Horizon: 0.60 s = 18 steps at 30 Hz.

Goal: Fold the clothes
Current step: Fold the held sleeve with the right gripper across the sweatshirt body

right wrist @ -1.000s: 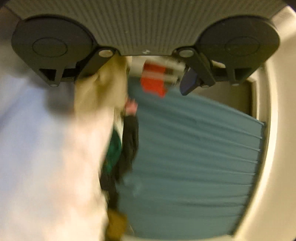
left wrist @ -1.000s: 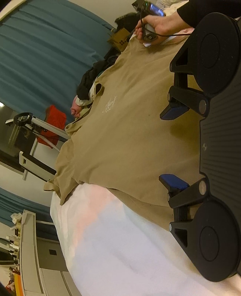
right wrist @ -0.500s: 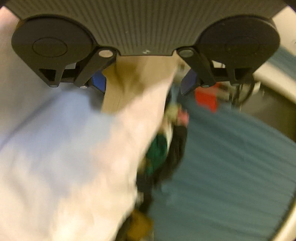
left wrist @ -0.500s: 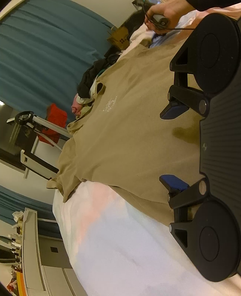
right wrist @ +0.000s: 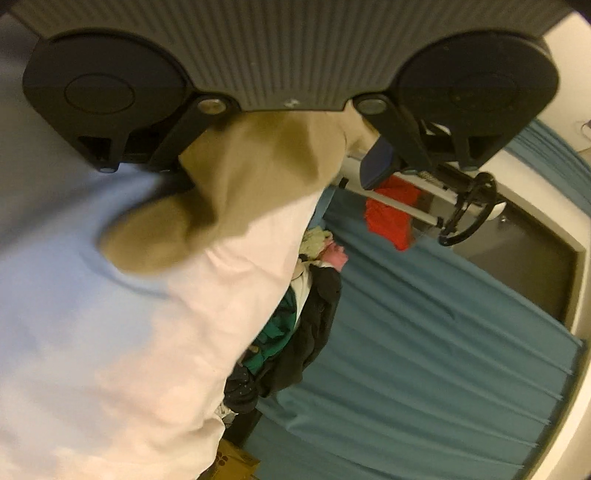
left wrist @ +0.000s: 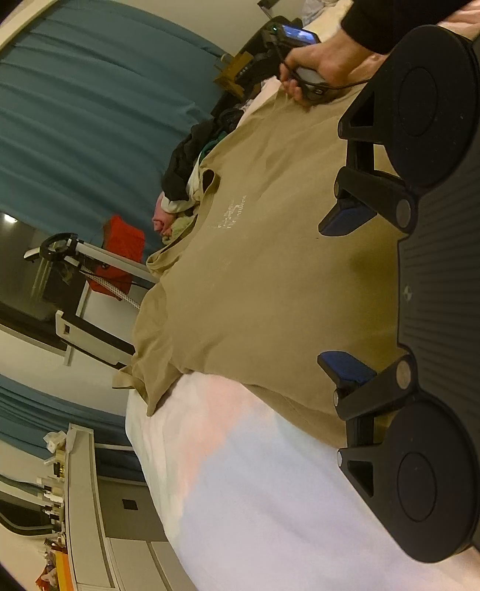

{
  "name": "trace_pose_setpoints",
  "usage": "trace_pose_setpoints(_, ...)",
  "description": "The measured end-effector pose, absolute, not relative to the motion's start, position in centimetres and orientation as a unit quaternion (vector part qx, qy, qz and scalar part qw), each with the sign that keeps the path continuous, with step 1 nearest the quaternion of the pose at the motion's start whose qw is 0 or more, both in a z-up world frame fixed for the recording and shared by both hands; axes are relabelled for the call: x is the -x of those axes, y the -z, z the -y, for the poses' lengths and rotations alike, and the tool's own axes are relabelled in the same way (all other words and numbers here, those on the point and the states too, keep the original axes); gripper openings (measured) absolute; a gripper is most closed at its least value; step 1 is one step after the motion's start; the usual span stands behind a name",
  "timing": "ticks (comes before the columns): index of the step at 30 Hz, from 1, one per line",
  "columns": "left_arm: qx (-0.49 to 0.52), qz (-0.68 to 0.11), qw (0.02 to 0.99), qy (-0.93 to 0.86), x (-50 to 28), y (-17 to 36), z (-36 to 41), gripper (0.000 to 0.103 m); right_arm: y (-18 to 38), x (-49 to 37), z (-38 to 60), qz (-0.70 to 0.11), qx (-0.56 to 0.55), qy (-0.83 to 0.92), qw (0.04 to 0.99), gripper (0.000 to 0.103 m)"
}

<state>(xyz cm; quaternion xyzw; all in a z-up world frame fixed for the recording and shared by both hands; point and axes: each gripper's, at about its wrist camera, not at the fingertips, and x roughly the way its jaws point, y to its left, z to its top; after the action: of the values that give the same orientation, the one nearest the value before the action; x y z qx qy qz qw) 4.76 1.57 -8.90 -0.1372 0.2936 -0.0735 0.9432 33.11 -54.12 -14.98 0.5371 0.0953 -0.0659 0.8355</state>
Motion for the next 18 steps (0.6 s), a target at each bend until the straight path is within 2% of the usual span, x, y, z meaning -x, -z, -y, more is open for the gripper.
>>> trace_pose_setpoints(3, 0.124, -0.289, 0.946, 0.081, -5.1, 8.9, -1.0, 0.071, 13.9, -35.4, 54.8, -0.131, -0.514, 0.089, 0.843, 0.039)
trace_pose_setpoints(4, 0.12, -0.288, 0.946, 0.084, -5.2, 8.8, -0.9, 0.071, 13.5, -35.9, 54.8, -0.152, -0.497, 0.102, 0.848, 0.015)
trace_pose_setpoints(7, 0.116, -0.285, 0.947, 0.09, -4.9, 8.4, -1.0, 0.071, 11.0, -36.5, 53.3, -0.18, -0.42, 0.111, 0.883, 0.01)
trace_pose_setpoints(11, 0.113, -0.277, 0.95, 0.087, -4.1, 7.3, -1.9, 0.071, 6.6, -35.7, 49.5, -0.185, -0.306, 0.126, 0.925, 0.009)
trace_pose_setpoints(18, 0.098, -0.277, 0.955, 0.046, -3.4, 5.1, -5.1, 0.076, -2.1, -34.6, 38.2, -0.168, -0.031, 0.145, 0.975, 0.009)
